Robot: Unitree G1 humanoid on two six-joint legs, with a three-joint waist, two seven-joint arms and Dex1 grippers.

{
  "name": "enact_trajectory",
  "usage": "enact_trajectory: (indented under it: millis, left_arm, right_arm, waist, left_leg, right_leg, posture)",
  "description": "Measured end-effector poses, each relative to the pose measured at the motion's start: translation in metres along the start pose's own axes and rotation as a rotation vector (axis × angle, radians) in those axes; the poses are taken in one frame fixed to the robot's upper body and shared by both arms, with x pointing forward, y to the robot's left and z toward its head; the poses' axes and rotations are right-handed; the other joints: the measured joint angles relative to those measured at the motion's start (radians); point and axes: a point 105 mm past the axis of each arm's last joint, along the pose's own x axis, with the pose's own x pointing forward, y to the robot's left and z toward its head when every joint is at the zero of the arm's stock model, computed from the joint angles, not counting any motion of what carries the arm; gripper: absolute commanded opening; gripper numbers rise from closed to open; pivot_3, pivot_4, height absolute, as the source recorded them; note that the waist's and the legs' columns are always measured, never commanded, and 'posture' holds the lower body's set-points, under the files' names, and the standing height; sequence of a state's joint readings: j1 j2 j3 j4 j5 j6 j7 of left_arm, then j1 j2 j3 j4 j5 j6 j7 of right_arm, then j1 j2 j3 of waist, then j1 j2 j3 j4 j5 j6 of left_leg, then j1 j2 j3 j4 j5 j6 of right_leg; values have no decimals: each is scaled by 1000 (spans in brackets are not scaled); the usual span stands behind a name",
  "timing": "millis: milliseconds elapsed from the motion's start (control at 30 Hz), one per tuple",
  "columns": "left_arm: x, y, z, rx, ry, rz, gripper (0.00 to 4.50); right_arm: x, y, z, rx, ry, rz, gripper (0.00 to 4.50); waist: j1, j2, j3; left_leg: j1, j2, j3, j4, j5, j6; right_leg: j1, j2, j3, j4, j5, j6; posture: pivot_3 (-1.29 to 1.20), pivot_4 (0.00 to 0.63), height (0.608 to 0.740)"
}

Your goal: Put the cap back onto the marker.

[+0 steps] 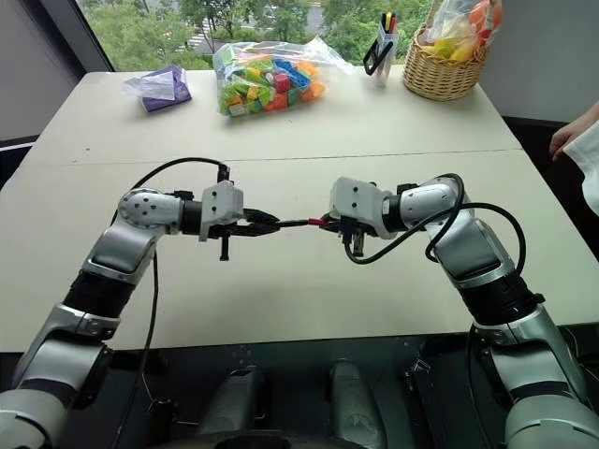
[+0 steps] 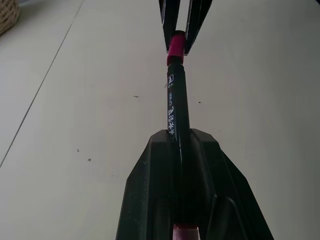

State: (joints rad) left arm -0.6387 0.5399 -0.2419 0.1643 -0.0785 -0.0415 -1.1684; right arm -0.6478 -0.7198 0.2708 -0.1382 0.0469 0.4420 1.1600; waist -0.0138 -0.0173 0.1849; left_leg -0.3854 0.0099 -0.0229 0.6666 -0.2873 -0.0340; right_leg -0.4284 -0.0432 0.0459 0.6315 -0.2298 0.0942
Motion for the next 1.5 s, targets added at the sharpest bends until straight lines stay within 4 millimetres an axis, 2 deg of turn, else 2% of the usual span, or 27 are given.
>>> enact_trajectory:
  millis: [333, 733, 1500]
  left_arm:
    - [8, 0, -4, 191, -12, 50, 0]
    - [5, 0, -6, 395, -41, 111, 0]
    - [4, -2, -3, 472, -51, 88, 0]
  right_arm:
    - [-2, 1, -5, 32, 23, 11, 75]
    - [1, 0, 0, 65, 10, 20, 75]
    - [0, 9, 3, 187, 12, 91, 75]
  waist:
    - [0, 0, 0]
    - [1, 0, 0]
    - [0, 0, 0]
  left_leg:
    - [0, 0, 0, 0, 0, 0]
    - [0, 0, 0, 0, 0, 0]
    - [0, 0, 0, 0, 0, 0]
  right_leg:
    - [0, 0, 0, 0, 0, 0]
    - [0, 0, 0, 0, 0, 0]
    - [0, 0, -1, 1, 0, 0]
  posture:
    - [0, 150, 740]
    - [0, 150, 740]
    - [0, 150, 740]
